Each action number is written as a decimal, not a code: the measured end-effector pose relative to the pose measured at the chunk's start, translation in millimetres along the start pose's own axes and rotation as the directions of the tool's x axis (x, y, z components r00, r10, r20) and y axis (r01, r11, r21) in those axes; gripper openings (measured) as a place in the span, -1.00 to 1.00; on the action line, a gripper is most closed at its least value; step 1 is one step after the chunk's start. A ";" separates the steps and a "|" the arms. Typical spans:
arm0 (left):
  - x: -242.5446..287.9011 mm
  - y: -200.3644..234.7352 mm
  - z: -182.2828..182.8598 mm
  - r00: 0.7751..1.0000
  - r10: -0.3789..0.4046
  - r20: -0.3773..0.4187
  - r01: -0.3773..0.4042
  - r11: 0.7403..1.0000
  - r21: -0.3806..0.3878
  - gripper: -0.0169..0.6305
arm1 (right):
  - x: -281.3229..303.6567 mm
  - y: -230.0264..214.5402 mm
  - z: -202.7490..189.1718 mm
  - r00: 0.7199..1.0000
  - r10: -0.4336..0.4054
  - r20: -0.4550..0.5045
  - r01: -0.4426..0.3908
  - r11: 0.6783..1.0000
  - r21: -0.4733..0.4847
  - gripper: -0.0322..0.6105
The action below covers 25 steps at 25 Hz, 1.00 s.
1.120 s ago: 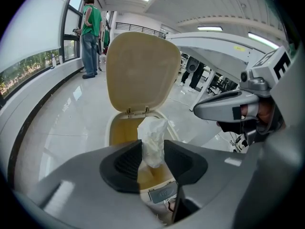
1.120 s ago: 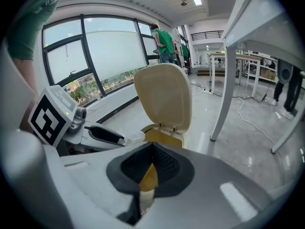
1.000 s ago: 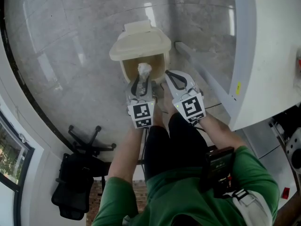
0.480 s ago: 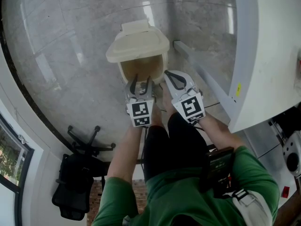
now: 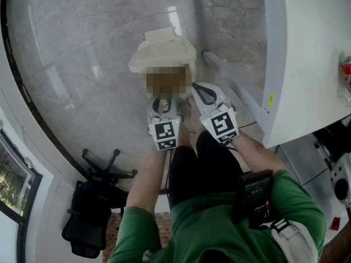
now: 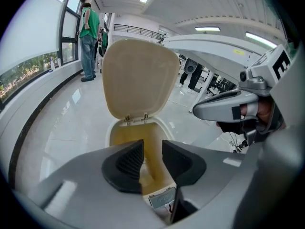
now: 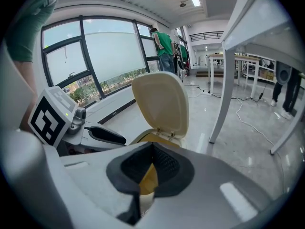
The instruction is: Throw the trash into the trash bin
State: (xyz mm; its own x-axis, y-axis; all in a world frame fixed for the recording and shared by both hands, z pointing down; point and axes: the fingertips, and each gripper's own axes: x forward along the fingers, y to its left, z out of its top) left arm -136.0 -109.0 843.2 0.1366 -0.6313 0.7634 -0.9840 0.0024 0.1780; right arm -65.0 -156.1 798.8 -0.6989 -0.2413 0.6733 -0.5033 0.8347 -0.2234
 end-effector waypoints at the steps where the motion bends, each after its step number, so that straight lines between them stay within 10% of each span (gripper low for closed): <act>1: -6.1 -0.6 7.8 1.000 0.002 0.013 -0.002 1.000 0.007 -0.57 | -3.5 2.0 6.6 1.000 0.001 0.008 -0.001 1.000 -0.004 -0.89; 25: -182.3 -16.9 190.9 0.938 0.003 0.347 -0.043 0.993 0.107 -0.93 | -123.9 54.3 181.4 0.975 -0.043 0.219 0.068 0.992 -0.104 -0.89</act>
State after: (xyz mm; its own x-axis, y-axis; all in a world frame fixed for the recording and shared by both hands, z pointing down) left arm -166.1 -142.1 582.5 0.0855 -0.8614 0.5007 -0.9955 -0.0536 0.0777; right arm -97.9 -170.7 575.4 -0.7708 -0.3799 0.5114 -0.4937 0.8635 -0.1026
